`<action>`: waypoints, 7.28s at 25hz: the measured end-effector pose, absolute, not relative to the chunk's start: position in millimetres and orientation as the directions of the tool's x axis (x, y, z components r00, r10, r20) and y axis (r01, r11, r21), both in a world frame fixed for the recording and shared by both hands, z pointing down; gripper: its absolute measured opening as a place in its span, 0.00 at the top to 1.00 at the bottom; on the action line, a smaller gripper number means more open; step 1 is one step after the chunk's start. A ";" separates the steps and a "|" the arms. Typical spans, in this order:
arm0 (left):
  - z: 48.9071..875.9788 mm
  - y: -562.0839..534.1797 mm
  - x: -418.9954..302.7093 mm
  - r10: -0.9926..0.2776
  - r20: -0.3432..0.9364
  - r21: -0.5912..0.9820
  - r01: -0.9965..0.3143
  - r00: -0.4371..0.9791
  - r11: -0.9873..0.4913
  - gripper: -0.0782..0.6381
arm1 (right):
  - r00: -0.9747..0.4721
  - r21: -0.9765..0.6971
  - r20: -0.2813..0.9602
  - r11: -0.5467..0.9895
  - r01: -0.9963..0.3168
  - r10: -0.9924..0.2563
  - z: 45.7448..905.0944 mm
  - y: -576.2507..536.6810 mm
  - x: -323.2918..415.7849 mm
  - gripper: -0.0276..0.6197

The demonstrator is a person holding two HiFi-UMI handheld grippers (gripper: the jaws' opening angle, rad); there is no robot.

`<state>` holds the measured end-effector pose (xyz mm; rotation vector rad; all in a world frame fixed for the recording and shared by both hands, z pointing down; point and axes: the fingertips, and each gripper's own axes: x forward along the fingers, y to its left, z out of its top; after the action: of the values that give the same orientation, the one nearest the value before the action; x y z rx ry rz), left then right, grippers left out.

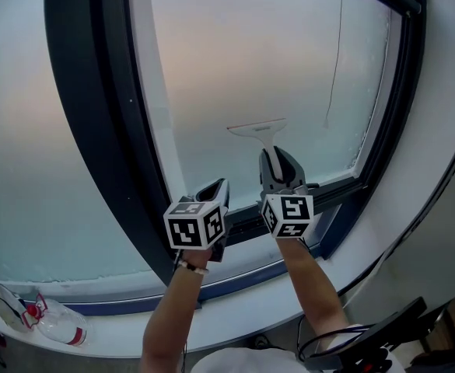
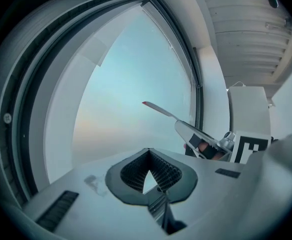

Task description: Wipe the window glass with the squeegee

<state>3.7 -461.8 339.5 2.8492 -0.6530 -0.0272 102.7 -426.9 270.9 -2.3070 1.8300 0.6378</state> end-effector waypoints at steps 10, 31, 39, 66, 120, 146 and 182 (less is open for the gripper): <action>375.8 -456.4 8.5 -0.428 0.089 0.246 -0.437 0.899 -0.865 0.89 | 0.193 0.142 -0.264 -0.235 -0.961 -0.945 361.4 -420.5 107.9 0.82; 423.3 -447.7 10.7 -0.425 0.153 0.291 -0.451 0.892 -0.844 0.89 | 0.187 0.091 -0.100 -0.197 -0.976 -0.977 462.4 -419.3 117.6 0.82; 433.5 -448.6 6.7 -0.434 0.163 0.310 -0.464 0.886 -0.830 0.89 | 0.213 0.098 -0.052 -0.217 -0.971 -0.976 494.6 -418.4 123.1 0.82; 419.1 -438.5 -23.9 -0.409 0.153 0.283 -0.436 0.900 -0.854 0.89 | 0.231 0.106 -0.144 -0.247 -0.963 -0.962 442.5 -413.6 105.4 0.82; 220.2 -426.5 -135.8 -0.383 -0.131 0.112 -0.370 0.914 -0.922 0.89 | 0.106 0.247 -0.575 -0.295 -0.923 -0.812 51.7 -475.4 -50.8 0.82; 384.9 -411.0 -136.5 -0.391 0.058 0.301 -0.389 0.919 -0.871 0.89 | 0.161 0.244 -0.316 -0.244 -0.938 -0.935 304.4 -461.8 -53.9 0.82; 526.7 -420.2 -145.5 -0.449 0.291 0.434 -0.534 0.845 -0.726 0.89 | 0.138 0.149 -0.005 -0.137 -0.979 -0.990 522.4 -460.8 -44.5 0.82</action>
<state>-145.5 -420.2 526.7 2.5084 -0.7204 0.2248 -44.5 -460.8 522.4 -2.4500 2.1312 0.1655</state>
